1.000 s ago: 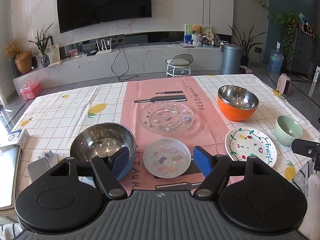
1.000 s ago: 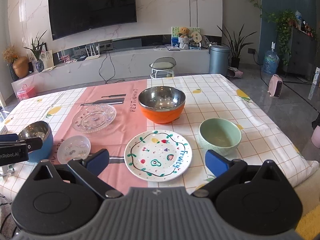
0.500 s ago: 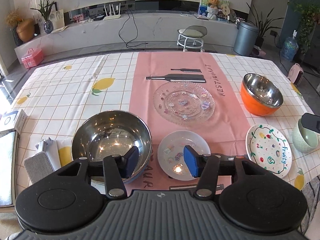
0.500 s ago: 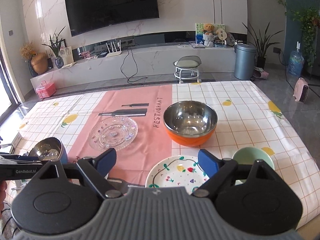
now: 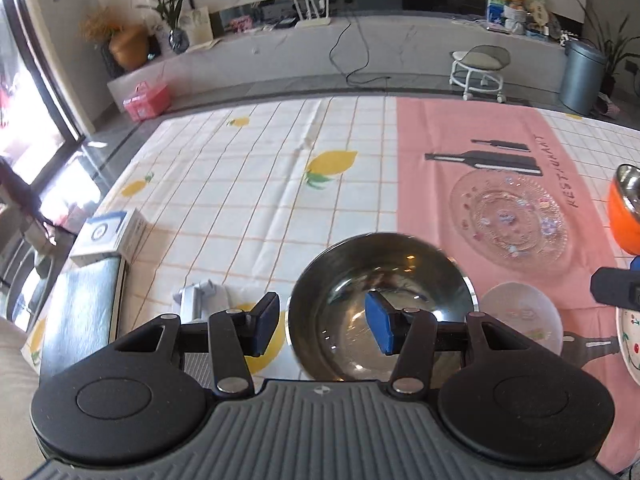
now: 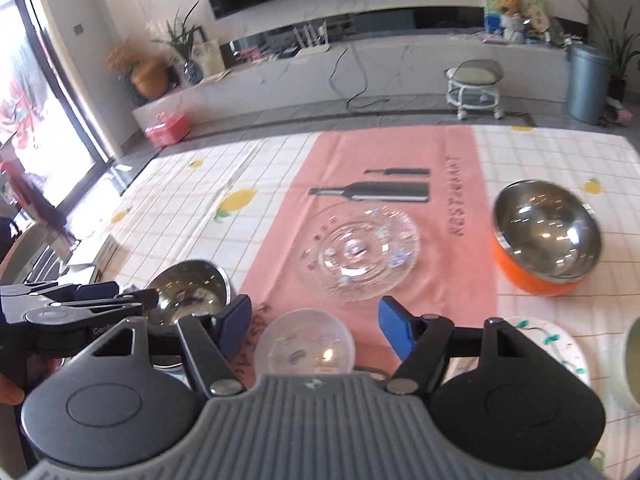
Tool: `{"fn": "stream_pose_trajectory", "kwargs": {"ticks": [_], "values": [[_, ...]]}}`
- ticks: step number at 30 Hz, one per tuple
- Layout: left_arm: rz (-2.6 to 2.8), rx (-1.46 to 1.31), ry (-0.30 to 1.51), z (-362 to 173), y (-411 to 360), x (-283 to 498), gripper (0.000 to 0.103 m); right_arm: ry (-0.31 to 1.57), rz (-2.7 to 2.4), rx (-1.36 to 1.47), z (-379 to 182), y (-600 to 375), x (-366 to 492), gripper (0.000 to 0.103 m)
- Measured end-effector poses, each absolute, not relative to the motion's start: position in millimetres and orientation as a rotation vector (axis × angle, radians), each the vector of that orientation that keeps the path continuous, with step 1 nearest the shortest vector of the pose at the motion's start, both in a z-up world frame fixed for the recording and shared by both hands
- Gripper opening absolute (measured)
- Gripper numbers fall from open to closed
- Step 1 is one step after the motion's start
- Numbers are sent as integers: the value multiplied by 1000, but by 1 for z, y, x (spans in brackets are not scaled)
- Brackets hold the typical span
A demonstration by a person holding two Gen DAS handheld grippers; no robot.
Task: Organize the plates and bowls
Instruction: 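Move the left gripper to the blue steel bowl rim and grasp it, then lift the blue steel bowl with the left gripper and hold it up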
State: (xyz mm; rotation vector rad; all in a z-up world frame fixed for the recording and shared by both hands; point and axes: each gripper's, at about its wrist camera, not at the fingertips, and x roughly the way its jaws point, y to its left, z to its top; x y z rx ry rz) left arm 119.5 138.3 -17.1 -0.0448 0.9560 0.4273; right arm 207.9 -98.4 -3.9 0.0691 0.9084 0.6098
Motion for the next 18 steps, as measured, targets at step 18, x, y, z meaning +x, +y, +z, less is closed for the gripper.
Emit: {"fn": "stream_pose_trajectory", "kwargs": {"ticks": [18], "values": [[333, -266, 1098, -67, 183, 127, 24, 1186, 663, 81, -84, -1, 225, 40]]}}
